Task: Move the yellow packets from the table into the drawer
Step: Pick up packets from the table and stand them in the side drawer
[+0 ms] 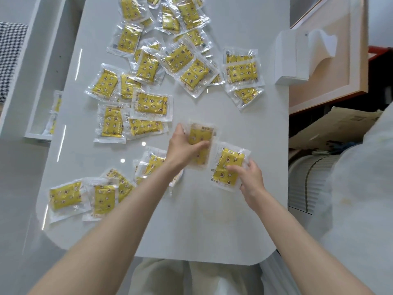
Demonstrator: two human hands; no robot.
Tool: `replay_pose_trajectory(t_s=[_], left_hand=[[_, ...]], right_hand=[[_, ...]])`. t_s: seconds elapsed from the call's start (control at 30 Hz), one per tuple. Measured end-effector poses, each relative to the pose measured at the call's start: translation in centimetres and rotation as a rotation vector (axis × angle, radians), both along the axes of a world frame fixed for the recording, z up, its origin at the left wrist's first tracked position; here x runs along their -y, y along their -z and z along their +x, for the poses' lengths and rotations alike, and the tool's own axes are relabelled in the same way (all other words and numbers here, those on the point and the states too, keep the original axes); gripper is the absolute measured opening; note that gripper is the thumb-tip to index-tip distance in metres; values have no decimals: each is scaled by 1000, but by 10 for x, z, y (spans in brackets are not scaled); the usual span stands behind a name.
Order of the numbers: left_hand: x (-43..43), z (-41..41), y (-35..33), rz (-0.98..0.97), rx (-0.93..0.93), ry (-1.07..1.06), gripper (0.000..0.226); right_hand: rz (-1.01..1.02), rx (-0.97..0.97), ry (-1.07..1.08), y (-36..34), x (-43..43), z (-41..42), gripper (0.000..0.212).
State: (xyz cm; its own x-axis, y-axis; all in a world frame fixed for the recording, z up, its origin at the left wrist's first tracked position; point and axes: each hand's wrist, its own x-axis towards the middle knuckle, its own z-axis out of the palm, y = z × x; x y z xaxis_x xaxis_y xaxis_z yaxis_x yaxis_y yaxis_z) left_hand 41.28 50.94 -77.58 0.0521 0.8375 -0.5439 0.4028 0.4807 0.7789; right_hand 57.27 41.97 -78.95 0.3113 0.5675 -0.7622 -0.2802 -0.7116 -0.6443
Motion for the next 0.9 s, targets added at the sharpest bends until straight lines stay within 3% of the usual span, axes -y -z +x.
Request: replay_pose_trajectory(t_s=[0.2, 0.3, 0.4, 0.57, 0.67, 0.8, 0.9], left_hand=[[31, 16, 7, -315, 269, -143, 84], [42, 15, -6, -414, 434, -140, 36], [55, 6, -26, -483, 537, -110, 16], [77, -18, -79, -453, 503, -142, 18], [92, -38, -121, -430, 496, -224, 32], [111, -67, -163, -400, 487, -274, 21], [130, -95, -189, -367, 461, -317, 29]], right_hand=[[-15, -192, 136, -9, 15, 23, 42], [-13, -232, 105, -24, 22, 32, 47], [-11, -230, 43, -44, 28, 36, 40], [-8, -195, -98, -94, 37, 32, 18], [-20, -129, -230, -130, 43, 20, 23], [-20, -90, -295, -170, 48, -4, 11], [-28, -72, -324, -197, 51, -28, 16]])
